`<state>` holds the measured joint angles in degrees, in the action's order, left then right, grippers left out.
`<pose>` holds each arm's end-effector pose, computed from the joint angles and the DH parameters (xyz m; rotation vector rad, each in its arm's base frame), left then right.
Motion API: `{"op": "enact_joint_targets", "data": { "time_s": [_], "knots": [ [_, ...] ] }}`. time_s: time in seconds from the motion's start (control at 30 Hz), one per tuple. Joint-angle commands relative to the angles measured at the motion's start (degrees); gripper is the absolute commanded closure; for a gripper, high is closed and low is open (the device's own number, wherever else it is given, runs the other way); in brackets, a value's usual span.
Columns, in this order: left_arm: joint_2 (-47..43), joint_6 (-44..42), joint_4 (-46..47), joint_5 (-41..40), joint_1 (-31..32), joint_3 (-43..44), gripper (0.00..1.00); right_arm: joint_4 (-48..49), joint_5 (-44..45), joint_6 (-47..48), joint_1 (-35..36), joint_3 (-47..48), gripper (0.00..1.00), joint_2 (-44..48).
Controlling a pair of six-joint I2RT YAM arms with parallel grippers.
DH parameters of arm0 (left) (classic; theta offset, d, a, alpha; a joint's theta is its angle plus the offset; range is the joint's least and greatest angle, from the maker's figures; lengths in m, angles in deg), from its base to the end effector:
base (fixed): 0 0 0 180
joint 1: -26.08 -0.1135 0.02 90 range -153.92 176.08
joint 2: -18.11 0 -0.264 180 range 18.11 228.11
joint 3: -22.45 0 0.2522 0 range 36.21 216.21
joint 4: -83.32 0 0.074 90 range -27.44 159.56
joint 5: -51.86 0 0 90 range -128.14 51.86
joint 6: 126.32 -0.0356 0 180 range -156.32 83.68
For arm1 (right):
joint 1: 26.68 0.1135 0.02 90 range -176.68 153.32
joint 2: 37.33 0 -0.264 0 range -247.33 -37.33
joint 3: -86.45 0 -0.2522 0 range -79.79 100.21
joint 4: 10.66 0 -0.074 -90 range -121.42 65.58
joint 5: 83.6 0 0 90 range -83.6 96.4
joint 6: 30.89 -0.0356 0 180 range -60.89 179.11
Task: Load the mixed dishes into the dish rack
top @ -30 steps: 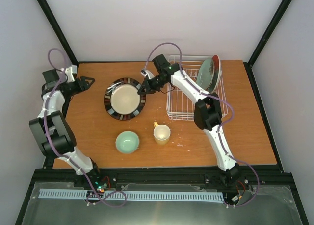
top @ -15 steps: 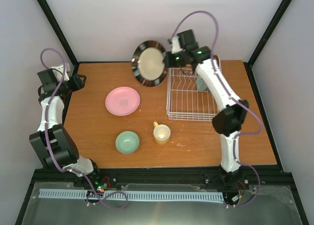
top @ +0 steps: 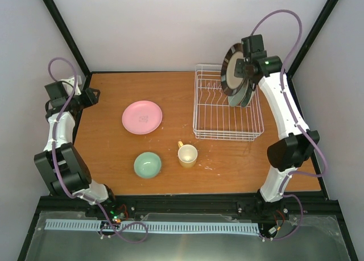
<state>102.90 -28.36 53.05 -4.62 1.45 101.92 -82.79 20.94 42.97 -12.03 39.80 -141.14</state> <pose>0.3095 0.1203 0.2927 -0.2754 2.0934 -0.4663 0.3721 0.0880 0.4208 0.1575 2.2797 -0.0147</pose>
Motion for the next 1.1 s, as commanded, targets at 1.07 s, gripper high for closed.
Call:
{"op": "enact_joint_targets", "data": {
  "time_s": [1.07],
  "knots": [
    [1.81, -2.1, -0.19, -2.73, 0.19, 0.69, 0.44, 5.31, 4.3, -3.11, 0.56, -3.65, 0.97, -7.43]
  ]
}}
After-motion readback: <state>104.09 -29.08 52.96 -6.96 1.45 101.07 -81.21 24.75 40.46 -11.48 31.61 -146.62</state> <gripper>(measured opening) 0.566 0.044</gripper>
